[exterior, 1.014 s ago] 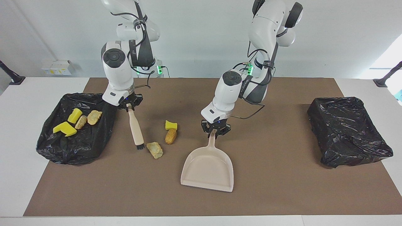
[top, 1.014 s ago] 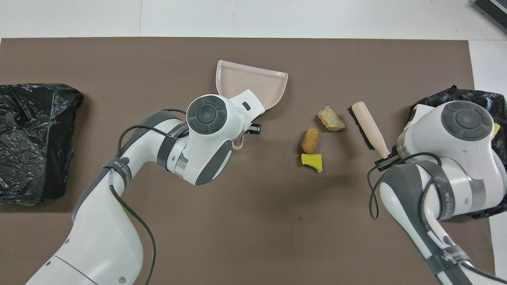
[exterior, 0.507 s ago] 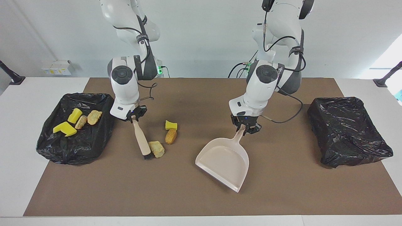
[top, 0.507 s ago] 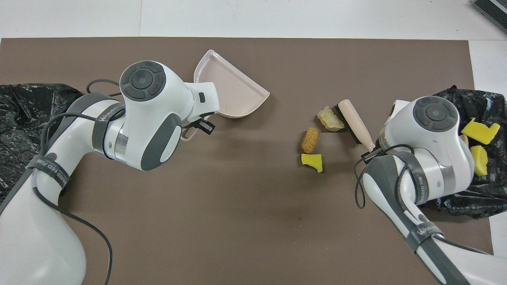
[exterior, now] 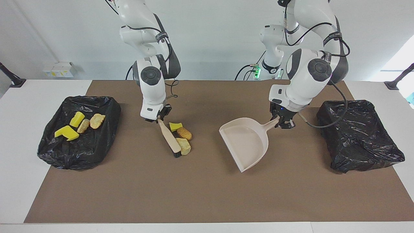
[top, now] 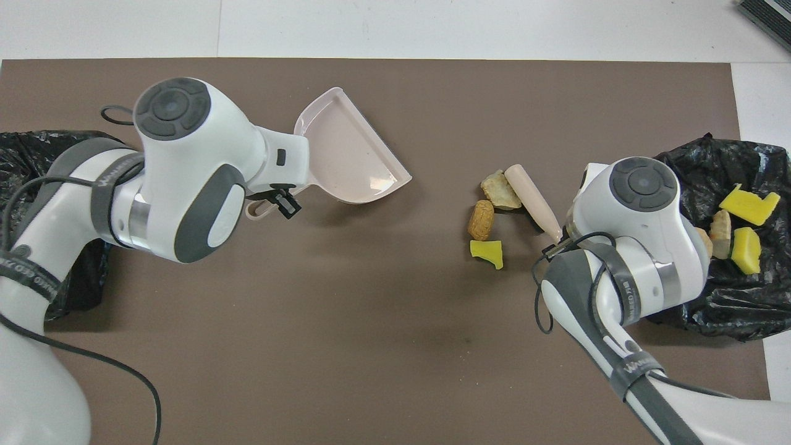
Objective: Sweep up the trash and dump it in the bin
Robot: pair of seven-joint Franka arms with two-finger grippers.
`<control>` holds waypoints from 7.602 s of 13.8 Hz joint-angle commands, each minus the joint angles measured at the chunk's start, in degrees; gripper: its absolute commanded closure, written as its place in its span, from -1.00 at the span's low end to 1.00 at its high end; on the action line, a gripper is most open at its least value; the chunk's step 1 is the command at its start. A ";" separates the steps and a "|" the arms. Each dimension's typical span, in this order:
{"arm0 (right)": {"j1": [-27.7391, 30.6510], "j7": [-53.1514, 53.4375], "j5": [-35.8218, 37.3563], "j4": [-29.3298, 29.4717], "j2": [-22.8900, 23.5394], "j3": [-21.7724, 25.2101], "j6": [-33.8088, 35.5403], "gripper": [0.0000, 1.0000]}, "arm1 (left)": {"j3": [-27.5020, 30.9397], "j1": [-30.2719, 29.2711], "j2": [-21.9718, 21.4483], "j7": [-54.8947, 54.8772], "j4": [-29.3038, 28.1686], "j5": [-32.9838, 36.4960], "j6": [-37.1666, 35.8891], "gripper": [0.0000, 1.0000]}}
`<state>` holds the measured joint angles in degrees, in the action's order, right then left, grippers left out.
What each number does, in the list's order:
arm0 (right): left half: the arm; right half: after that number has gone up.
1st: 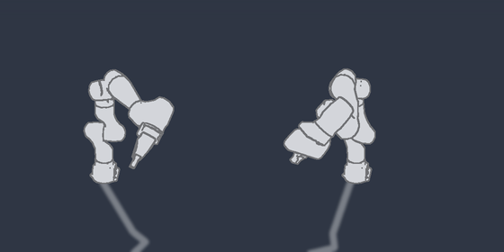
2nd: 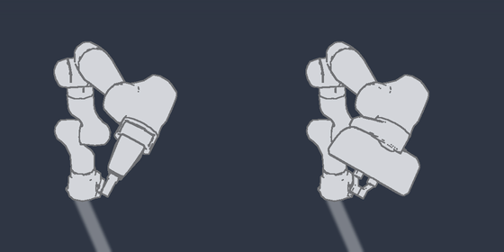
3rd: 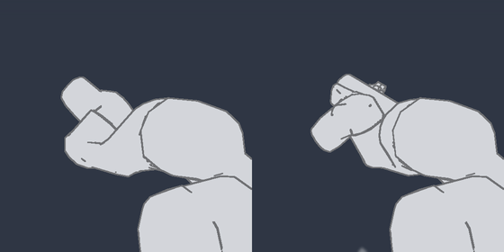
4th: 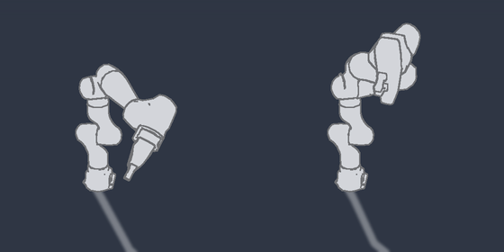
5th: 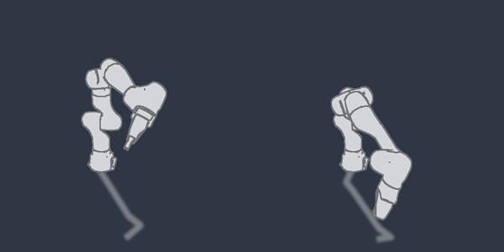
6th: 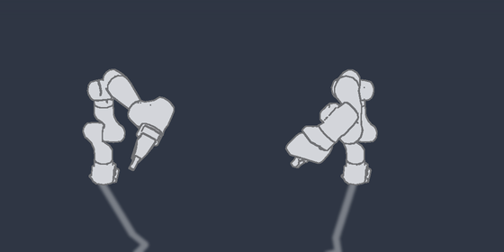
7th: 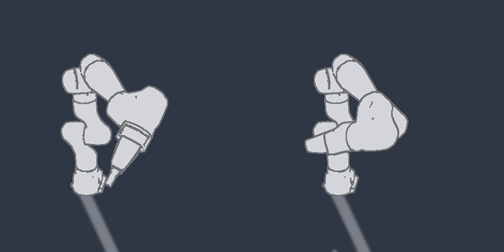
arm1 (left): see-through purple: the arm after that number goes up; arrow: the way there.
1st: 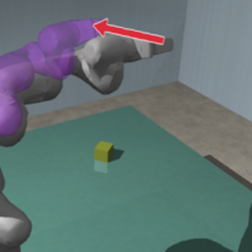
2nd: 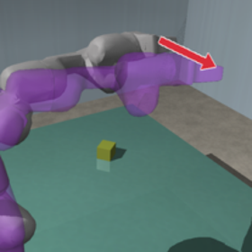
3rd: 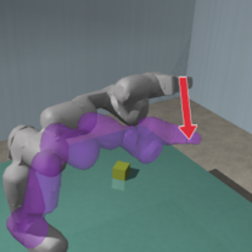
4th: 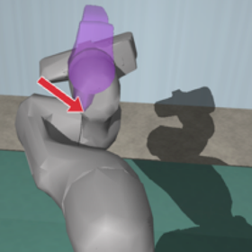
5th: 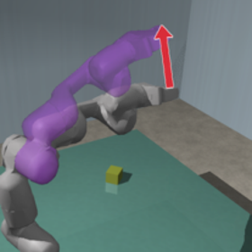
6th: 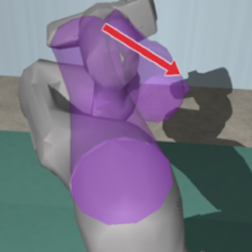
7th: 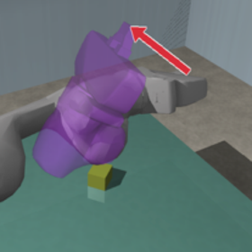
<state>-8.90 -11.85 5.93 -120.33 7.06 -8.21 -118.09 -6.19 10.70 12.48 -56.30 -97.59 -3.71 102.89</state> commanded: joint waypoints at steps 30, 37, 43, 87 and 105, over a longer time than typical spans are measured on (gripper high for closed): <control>-11.48 29.26 -15.14 5.71 5.59 -0.23 -4.60 1.00 | -0.31 5.12 -8.26 2.86 -23.61 -4.46 19.37 1.00; -17.55 22.06 -28.68 11.69 6.65 -1.72 -6.53 1.00 | -0.31 5.12 -8.61 3.30 -24.23 -4.46 19.54 1.00; -14.66 18.44 -20.47 11.61 -2.21 -1.02 11.97 1.00 | -0.22 2.49 -8.26 3.21 -23.44 -7.95 19.54 1.00; -3.16 14.68 -7.34 25.75 -7.50 -1.02 26.95 -1.00 | 0.22 -37.95 7.74 -47.82 23.85 40.15 -1.57 1.00; 14.53 16.69 -3.99 28.66 -8.03 2.32 28.09 -1.00 | -0.22 -21.51 5.64 -39.25 26.84 46.62 2.15 1.00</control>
<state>5.06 4.37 2.58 -92.65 -1.14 -5.98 -90.43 -6.87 -12.66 19.50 -98.34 -70.52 43.65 106.12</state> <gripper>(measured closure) 0.000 0.687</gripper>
